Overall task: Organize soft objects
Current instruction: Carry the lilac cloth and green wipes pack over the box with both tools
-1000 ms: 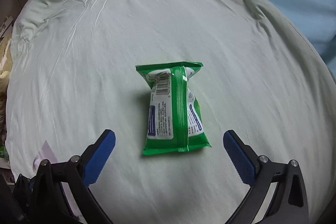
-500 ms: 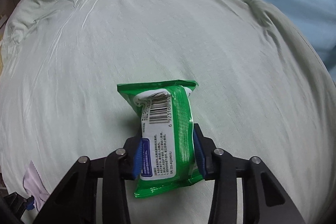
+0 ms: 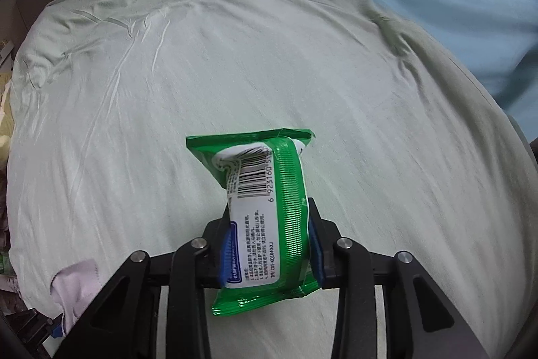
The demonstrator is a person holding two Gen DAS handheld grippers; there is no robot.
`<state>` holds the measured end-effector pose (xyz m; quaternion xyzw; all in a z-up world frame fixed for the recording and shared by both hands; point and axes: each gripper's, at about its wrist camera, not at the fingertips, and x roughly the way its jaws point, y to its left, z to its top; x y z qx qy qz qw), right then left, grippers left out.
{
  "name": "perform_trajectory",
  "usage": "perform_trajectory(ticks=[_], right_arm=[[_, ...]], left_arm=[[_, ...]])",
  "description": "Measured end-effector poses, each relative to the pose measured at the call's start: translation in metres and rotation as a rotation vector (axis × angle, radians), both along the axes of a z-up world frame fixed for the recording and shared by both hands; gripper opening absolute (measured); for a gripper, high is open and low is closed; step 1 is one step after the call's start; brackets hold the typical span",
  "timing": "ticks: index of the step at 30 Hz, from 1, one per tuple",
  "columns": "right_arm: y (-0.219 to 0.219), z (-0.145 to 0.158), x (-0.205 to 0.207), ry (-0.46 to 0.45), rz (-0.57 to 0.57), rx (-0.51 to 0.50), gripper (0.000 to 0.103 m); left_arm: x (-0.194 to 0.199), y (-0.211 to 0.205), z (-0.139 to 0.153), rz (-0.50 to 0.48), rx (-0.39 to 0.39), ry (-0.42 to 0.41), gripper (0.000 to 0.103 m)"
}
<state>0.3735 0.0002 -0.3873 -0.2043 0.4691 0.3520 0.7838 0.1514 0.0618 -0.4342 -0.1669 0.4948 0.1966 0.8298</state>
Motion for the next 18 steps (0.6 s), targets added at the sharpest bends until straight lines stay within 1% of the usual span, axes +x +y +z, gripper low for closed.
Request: perform_trajectory(ticks=[2, 6, 10, 14, 18], right_arm=[[-0.009, 0.016, -0.010, -0.002, -0.017, 0.018, 0.033], [-0.033, 0.057, -0.034, -0.011, -0.053, 0.060, 0.033], [-0.063, 0.103, -0.063, -0.028, -0.103, 0.104, 0.033], [-0.097, 0.148, -0.093, -0.040, -0.167, 0.154, 0.033], [-0.137, 0.185, -0.123, -0.033, -0.250, 0.193, 0.033]], left_arm=[[-0.003, -0.001, 0.015, -0.012, 0.013, -0.015, 0.011], [-0.010, -0.004, 0.052, -0.033, 0.041, -0.057, 0.011], [-0.015, -0.012, 0.100, -0.065, 0.073, -0.111, 0.011], [-0.018, -0.026, 0.153, -0.117, 0.108, -0.167, 0.011], [-0.011, -0.045, 0.199, -0.171, 0.096, -0.202, 0.011]])
